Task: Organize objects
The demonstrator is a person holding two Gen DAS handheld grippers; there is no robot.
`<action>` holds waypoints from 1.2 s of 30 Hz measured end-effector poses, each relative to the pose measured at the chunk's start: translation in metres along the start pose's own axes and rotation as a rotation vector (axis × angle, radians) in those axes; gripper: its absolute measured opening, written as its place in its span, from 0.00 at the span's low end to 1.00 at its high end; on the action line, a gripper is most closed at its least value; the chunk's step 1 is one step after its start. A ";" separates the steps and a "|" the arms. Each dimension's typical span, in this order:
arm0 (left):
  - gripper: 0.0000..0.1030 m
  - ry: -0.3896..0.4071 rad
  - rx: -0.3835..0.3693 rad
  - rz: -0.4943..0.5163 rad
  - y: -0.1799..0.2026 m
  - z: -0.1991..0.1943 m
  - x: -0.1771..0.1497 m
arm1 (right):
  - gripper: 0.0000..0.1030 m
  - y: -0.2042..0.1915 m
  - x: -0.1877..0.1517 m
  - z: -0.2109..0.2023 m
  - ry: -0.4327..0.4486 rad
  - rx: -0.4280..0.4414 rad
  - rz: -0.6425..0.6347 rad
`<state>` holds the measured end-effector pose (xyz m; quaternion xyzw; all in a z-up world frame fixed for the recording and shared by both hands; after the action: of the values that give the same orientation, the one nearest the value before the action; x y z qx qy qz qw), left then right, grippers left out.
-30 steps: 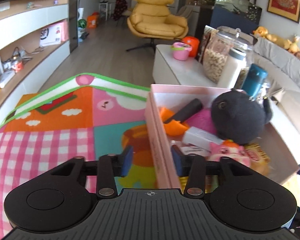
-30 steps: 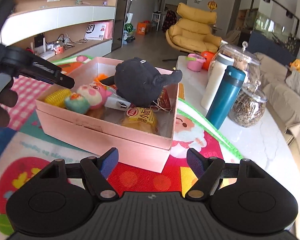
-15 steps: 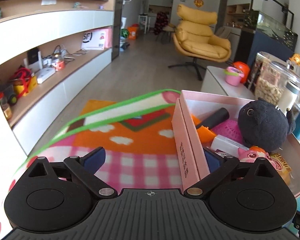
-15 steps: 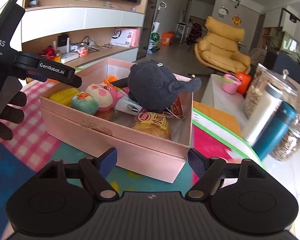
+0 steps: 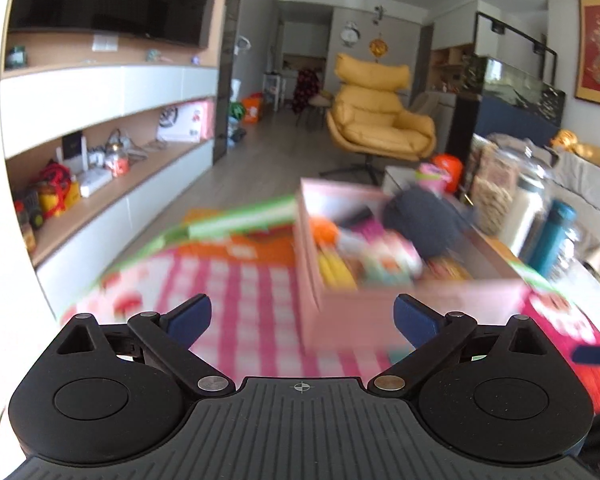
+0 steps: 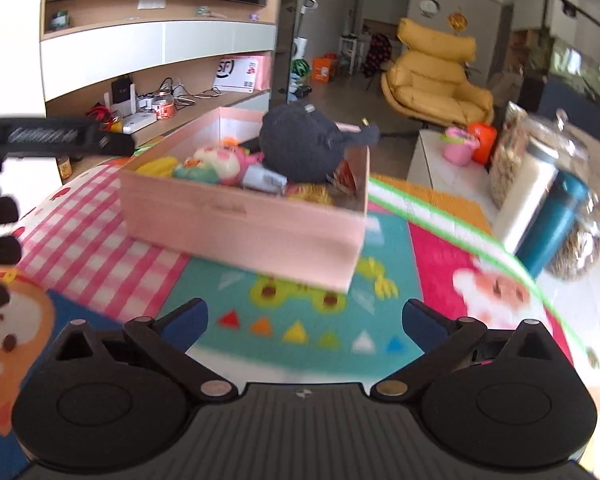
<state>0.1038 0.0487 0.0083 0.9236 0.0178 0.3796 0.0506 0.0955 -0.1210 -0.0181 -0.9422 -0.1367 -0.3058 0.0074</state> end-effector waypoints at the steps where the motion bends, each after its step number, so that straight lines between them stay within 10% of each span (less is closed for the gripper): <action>1: 0.98 -0.030 -0.001 0.008 0.006 -0.001 -0.016 | 1.00 -0.003 -0.009 -0.001 -0.008 0.006 -0.003; 6: 0.98 -0.118 0.035 -0.014 0.016 0.012 -0.056 | 1.00 -0.004 -0.022 0.011 -0.045 -0.108 -0.047; 15: 0.96 -0.128 0.085 -0.031 0.016 0.031 -0.053 | 1.00 0.016 -0.013 0.033 0.004 0.075 0.047; 36: 0.97 -0.149 0.148 0.011 0.023 0.035 -0.054 | 1.00 0.026 -0.011 0.036 -0.001 0.005 0.127</action>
<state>0.0897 0.0194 -0.0522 0.9505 0.0369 0.3079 -0.0188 0.1144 -0.1450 -0.0516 -0.9491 -0.0777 -0.3039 0.0292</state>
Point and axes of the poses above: each gripper's, at about its wrist camera, not at the fingertips, and z roughly the way its jaws point, y to its right, x to its top, the point moved 9 cm from there along z, roughly the way its jaws point, and after that the axes turned 15 degrees about -y, right-handed, at the moved point
